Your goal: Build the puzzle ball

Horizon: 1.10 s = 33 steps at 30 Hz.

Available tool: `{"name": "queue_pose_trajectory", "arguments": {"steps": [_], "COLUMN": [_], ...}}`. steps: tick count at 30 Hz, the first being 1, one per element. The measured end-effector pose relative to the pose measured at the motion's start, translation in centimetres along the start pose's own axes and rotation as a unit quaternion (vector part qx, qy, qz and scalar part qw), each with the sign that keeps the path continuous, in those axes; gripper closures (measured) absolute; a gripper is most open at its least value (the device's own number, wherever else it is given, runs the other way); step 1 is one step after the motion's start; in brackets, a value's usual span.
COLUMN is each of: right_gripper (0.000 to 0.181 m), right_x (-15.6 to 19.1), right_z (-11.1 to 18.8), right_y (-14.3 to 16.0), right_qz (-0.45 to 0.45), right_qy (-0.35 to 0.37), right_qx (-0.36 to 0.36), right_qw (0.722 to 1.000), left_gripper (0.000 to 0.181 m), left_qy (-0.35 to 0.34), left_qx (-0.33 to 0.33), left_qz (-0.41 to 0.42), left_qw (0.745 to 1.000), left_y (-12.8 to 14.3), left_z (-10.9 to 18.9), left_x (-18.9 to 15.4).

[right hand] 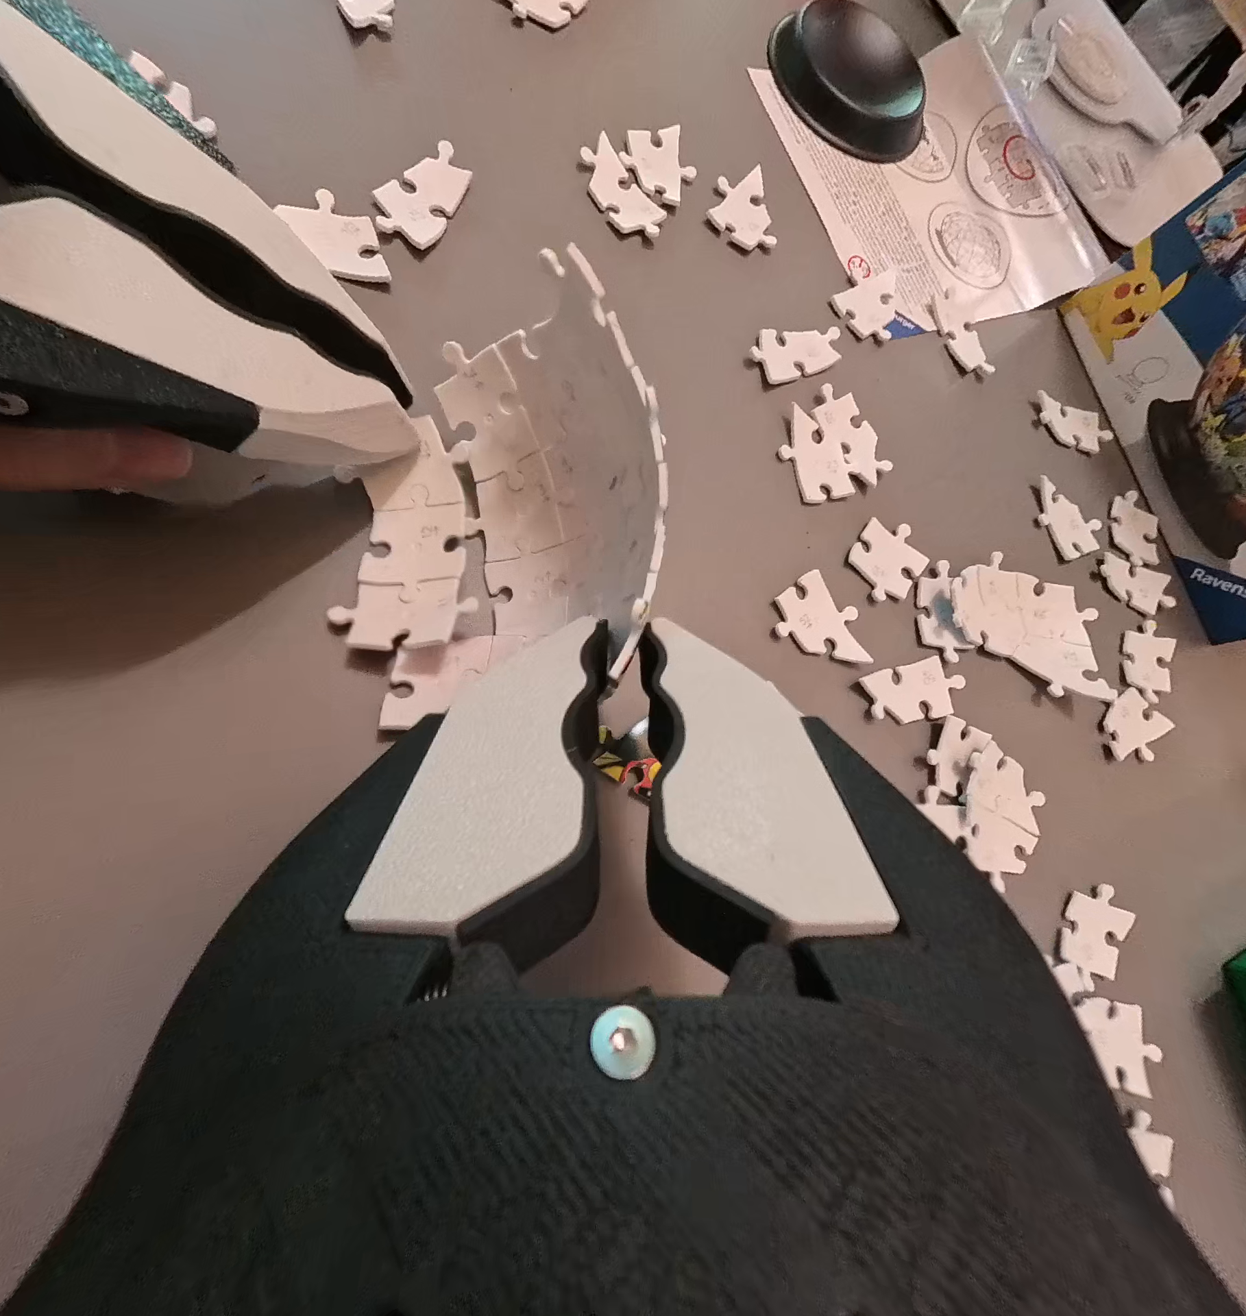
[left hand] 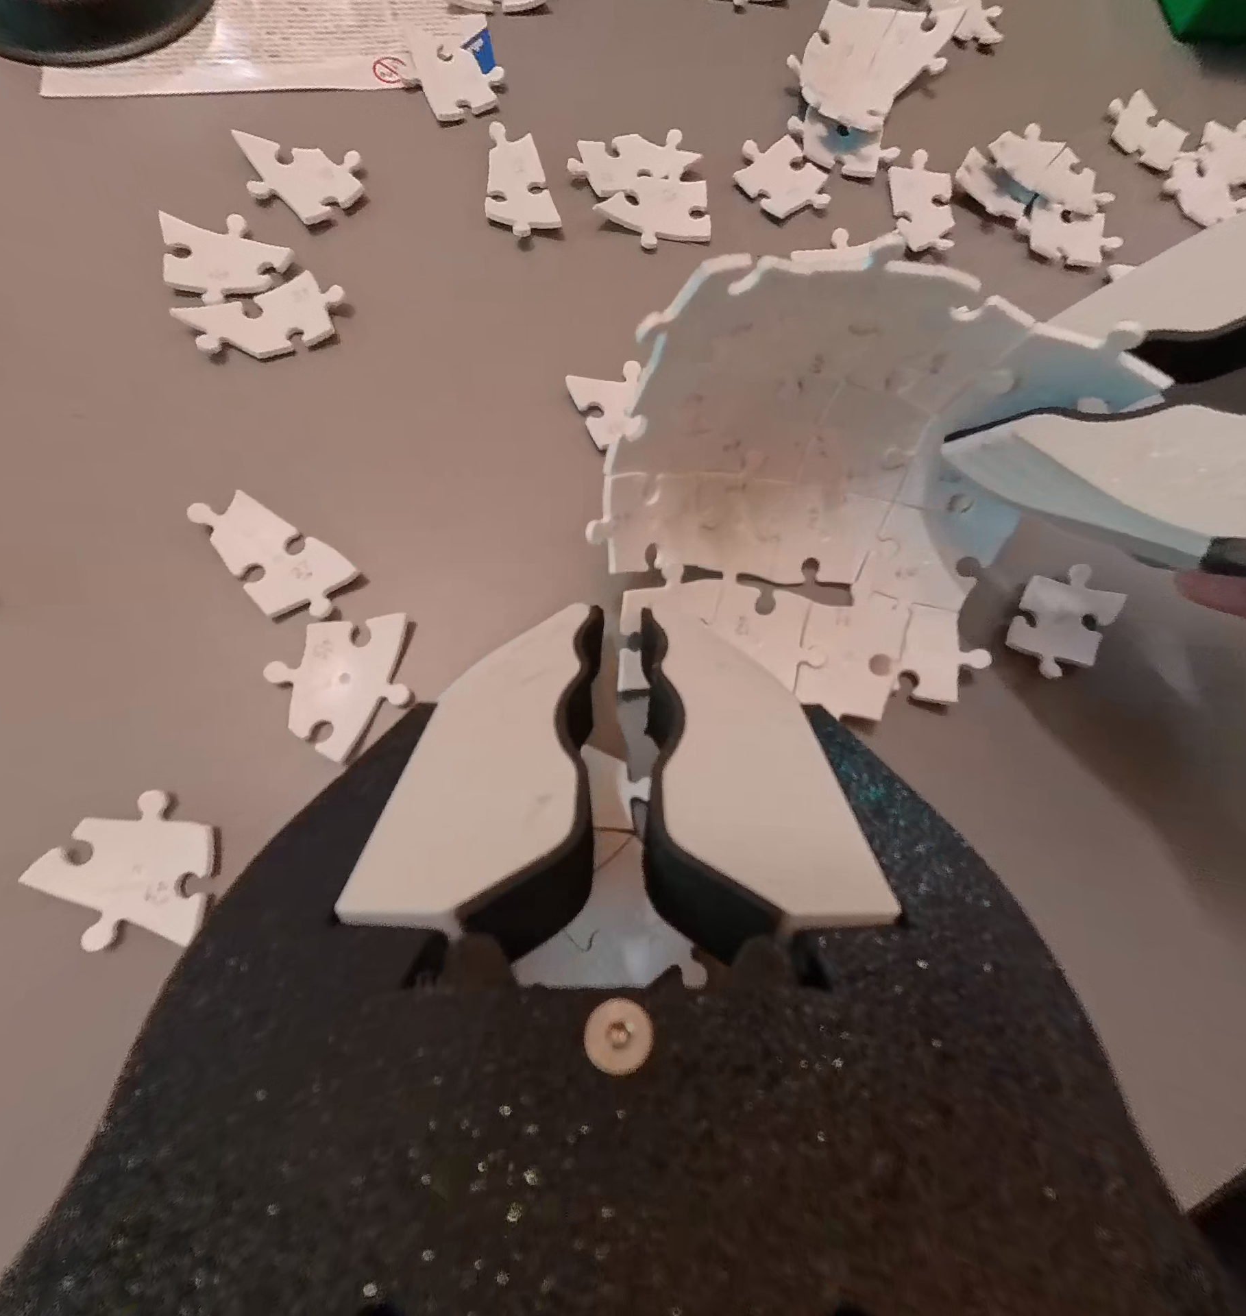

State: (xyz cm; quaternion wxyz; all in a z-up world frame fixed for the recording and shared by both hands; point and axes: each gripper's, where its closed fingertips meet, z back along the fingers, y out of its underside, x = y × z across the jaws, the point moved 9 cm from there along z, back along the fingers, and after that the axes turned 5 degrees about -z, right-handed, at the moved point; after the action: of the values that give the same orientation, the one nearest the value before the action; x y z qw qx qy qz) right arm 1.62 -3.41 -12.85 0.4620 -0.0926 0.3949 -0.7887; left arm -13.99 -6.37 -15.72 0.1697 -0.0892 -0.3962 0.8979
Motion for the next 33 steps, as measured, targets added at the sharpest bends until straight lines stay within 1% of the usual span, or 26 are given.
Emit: {"name": "queue_pose_trajectory", "arguments": {"steps": [1, 5, 7, 9, 10, 12, 14, 17, 23, 33], "right_gripper": [0.173, 0.173, 0.173, 0.172, 0.172, 0.172, 0.172, 0.172, 0.172, 0.172], "right_x": [0.0, 0.0, 0.0, 0.0, -0.1, -0.1, -0.1, -0.1, -0.2, -0.2], "right_z": [0.0, 0.0, 0.0, 0.0, 0.0, 0.0, 0.0, 0.0, 0.0, -0.1], "right_y": [0.0, 0.0, 0.1, 0.1, 0.1, 0.2, 0.2, 0.2, 0.2, 0.2], "right_qz": [-0.002, -0.005, -0.006, -0.007, -0.008, -0.009, -0.008, -0.007, -0.009, -0.007], "right_qy": [-0.001, 0.001, 0.001, 0.0, -0.001, -0.002, -0.002, -0.002, -0.003, -0.004], "right_qx": [0.001, 0.005, 0.005, 0.005, 0.006, 0.005, 0.005, 0.005, 0.004, 0.003], "right_qw": [1.0, 1.0, 1.0, 1.0, 1.0, 1.0, 1.0, 1.0, 1.0, 1.0], "left_gripper": [0.171, 0.154, 0.153, 0.154, 0.155, 0.152, 0.149, 0.15, 0.151, 0.149], "left_qy": [-0.006, -0.033, -0.037, -0.02, -0.01, 0.012, 0.024, 0.023, 0.02, 0.013], "left_qx": [0.0, -0.006, -0.017, -0.034, -0.032, -0.001, 0.025, 0.042, 0.043, 0.041], "left_qz": [-0.004, -0.011, -0.029, -0.07, -0.092, -0.134, -0.154, -0.153, -0.138, -0.146], "left_qw": [1.0, 0.999, 0.999, 0.997, 0.995, 0.991, 0.987, 0.987, 0.989, 0.988], "left_y": [0.0, 0.0, -0.1, -0.4, -0.4, -0.1, 0.4, 0.8, 0.8, 0.7], "left_z": [0.0, 0.3, 0.7, 1.2, 1.4, 1.4, 1.2, 0.8, 0.6, 0.5], "left_x": [0.0, -0.2, -0.5, -1.2, -1.6, -2.4, -2.8, -2.9, -2.5, -2.5]}}
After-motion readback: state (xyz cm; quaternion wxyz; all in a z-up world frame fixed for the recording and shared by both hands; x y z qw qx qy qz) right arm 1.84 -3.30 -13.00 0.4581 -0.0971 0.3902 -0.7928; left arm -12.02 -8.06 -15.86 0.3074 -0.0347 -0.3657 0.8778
